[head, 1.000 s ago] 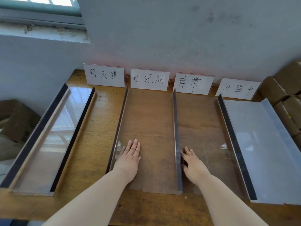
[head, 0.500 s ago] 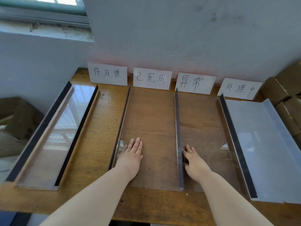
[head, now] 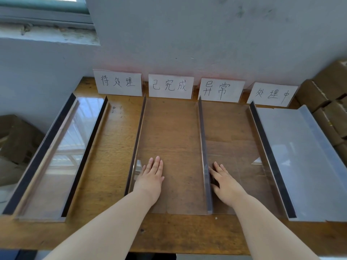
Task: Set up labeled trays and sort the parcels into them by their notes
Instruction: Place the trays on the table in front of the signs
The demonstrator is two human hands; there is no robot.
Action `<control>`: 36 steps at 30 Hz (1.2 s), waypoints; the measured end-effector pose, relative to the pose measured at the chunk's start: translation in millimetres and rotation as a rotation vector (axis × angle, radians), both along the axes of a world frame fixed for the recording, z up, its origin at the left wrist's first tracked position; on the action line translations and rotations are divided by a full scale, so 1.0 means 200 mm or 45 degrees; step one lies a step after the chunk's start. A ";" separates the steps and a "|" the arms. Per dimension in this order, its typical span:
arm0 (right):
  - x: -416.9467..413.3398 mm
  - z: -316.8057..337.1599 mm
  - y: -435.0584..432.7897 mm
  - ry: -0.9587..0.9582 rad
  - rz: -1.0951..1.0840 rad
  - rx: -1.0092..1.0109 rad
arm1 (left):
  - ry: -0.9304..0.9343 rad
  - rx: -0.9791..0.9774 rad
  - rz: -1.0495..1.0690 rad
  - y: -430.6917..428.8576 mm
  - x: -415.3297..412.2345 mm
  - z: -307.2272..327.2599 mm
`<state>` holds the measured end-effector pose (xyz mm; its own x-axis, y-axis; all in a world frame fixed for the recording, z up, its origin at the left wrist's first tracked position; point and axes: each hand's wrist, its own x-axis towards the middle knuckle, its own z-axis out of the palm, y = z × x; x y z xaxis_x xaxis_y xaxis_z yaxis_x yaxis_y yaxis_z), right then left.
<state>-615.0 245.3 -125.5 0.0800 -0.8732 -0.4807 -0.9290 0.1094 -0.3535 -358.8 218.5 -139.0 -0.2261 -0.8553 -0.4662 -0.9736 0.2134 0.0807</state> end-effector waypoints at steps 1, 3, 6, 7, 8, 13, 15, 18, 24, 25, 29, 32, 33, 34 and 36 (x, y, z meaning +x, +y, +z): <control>0.00 0.00 0.00 -0.002 0.002 -0.009 | 0.000 -0.002 0.003 0.00 0.00 0.00; -0.01 0.00 0.01 -0.011 0.005 -0.022 | -0.008 -0.007 0.003 0.00 0.00 0.00; -0.01 0.00 0.02 -0.014 0.009 -0.032 | -0.020 -0.015 0.002 0.00 0.00 0.00; -0.01 -0.01 0.02 -0.013 0.006 -0.036 | -0.023 -0.016 0.001 0.00 0.00 0.00; -0.01 0.00 0.02 -0.012 -0.002 -0.042 | -0.025 -0.014 0.001 0.00 -0.01 0.01; 0.01 0.04 0.01 -0.004 -0.068 -0.115 | 0.007 -0.018 0.004 0.00 0.00 0.06; 0.04 0.08 0.00 0.020 -0.070 -0.174 | 0.033 -0.036 -0.009 -0.01 0.01 0.08; 0.11 0.20 -0.04 0.050 -0.038 -0.223 | 0.077 -0.073 -0.024 -0.01 0.05 0.11; 0.36 0.27 -0.16 0.086 0.074 -0.385 | 0.113 -0.206 -0.002 -0.04 0.24 0.19; 0.41 0.27 -0.17 0.082 0.094 -0.406 | 0.112 -0.218 0.007 -0.05 0.29 0.21; 0.67 0.28 -0.21 0.039 0.170 -0.446 | 0.079 -0.234 0.047 -0.08 0.56 0.25; 0.91 0.28 -0.23 0.049 0.257 -0.425 | 0.052 -0.227 0.088 -0.09 0.78 0.27; 0.99 0.29 -0.23 0.051 0.288 -0.416 | 0.049 -0.225 0.104 -0.09 0.86 0.27; 1.08 0.29 -0.24 0.049 0.320 -0.405 | 0.048 -0.226 0.119 -0.08 0.93 0.27; 1.25 0.29 -0.24 0.020 0.360 -0.381 | 0.042 -0.229 0.151 -0.07 1.08 0.26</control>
<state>-364.6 196.8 -68.2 0.3318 -0.9193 -0.2117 -0.9132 -0.2567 -0.3165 -142.3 204.0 -86.6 -0.1317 -0.9456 -0.2974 -0.9902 0.1116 0.0837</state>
